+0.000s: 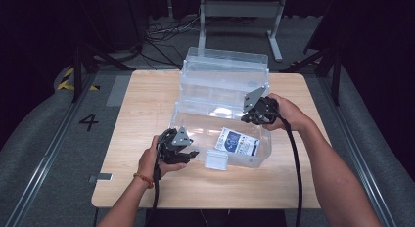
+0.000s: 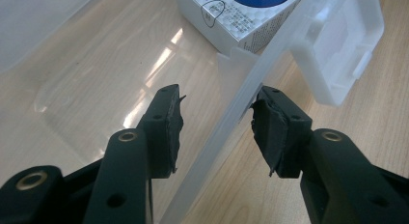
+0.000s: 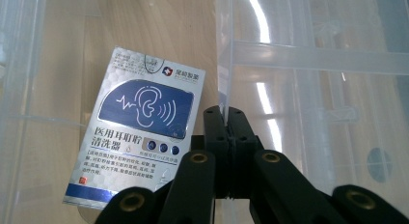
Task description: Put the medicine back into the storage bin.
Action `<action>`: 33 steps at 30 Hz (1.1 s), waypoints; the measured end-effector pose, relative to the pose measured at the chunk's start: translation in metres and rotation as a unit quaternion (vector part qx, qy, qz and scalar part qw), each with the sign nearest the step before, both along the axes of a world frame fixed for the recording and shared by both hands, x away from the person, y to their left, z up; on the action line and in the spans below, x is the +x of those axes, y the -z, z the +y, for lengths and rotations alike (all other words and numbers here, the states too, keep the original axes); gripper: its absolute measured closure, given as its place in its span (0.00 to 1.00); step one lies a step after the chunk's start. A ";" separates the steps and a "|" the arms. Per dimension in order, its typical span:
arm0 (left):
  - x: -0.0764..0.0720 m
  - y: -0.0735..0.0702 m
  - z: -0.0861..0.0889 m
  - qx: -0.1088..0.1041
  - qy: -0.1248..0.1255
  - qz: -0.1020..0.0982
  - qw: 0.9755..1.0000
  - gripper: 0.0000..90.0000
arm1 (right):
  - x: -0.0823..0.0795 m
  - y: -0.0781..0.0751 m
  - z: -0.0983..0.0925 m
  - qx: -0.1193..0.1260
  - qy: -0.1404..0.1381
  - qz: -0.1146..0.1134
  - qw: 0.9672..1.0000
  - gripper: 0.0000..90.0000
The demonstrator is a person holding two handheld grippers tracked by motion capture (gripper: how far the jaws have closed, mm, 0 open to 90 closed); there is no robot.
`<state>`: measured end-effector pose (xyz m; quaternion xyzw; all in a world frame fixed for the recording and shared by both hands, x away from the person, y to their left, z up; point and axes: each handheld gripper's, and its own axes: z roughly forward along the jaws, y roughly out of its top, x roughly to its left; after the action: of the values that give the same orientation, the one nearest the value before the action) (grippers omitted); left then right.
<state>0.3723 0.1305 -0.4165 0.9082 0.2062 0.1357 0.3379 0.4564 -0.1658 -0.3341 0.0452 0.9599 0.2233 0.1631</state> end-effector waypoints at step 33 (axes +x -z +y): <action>-0.001 0.001 -0.002 0.006 -0.004 -0.010 1.000 0.55 | -0.016 -0.004 -0.001 0.009 -0.005 -0.009 1.000 0.99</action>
<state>0.3717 0.1281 -0.4173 0.9078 0.2060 0.1476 0.3341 0.4404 -0.1673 -0.3302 0.0401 0.9566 0.2335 0.1697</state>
